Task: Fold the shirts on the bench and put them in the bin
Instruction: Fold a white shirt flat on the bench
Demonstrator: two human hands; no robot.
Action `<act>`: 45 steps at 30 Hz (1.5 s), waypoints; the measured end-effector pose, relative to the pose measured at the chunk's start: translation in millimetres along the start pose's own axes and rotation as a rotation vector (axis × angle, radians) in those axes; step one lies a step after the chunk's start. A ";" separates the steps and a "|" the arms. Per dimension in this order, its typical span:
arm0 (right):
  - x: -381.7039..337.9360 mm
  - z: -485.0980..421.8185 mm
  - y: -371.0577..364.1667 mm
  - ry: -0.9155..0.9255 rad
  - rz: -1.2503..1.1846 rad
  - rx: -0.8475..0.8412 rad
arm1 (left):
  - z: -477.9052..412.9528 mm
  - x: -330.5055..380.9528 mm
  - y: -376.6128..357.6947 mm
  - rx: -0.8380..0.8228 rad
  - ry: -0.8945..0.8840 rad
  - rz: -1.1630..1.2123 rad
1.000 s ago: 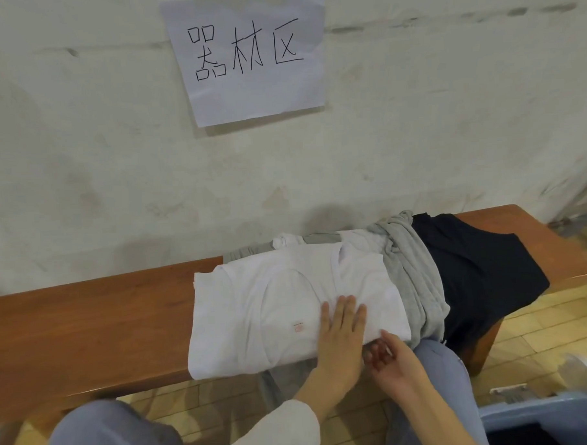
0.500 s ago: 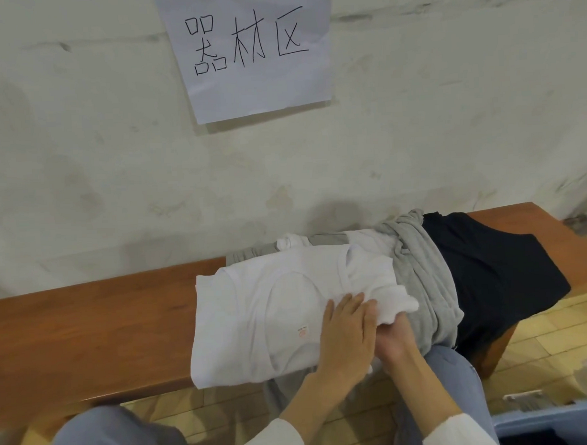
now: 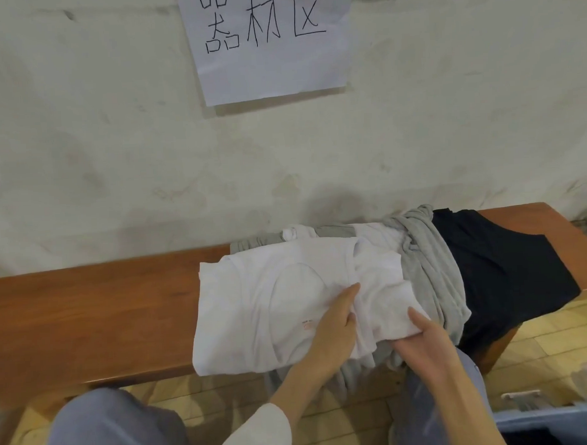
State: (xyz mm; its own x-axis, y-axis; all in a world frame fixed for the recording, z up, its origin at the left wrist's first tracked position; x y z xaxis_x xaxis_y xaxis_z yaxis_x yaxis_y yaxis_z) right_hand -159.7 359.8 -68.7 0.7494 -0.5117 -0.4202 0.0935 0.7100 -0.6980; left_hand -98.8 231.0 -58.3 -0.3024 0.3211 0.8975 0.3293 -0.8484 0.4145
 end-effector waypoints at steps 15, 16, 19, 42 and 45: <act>-1.7 10.6 -91.9 0.263 0.532 0.093 | -32.9 19.5 38.7 0.125 0.256 0.519; 10.9 10.2 -116.2 0.338 0.681 0.046 | -34.2 9.4 58.3 0.119 0.333 0.753; 82.2 0.2 -170.4 0.441 1.133 -0.143 | -22.1 -27.8 122.5 0.203 0.438 1.254; 143.4 -149.4 -236.9 0.855 2.403 -0.176 | 16.4 -130.6 164.8 0.097 0.460 1.082; 146.0 -146.8 -234.8 0.993 2.271 -0.161 | 16.9 -129.3 165.3 0.107 0.429 1.009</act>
State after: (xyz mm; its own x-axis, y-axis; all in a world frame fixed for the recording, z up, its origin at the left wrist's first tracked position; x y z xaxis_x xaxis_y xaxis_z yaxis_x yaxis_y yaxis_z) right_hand -168.4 47.3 -51.3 -0.7695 0.5951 -0.2316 -0.0976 0.2488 0.9636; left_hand 9.8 56.4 -103.3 -0.1288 -0.6896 0.7126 0.6694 -0.5907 -0.4506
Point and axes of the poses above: each hand's wrist, its own z-axis away from the middle knuckle, its own y-axis out of the back of the hand, x = y × z, the point moved 4 cm from there along -z, towards the middle knuckle, and after that the axes turned 8 degrees about x, right-handed, at the moved point
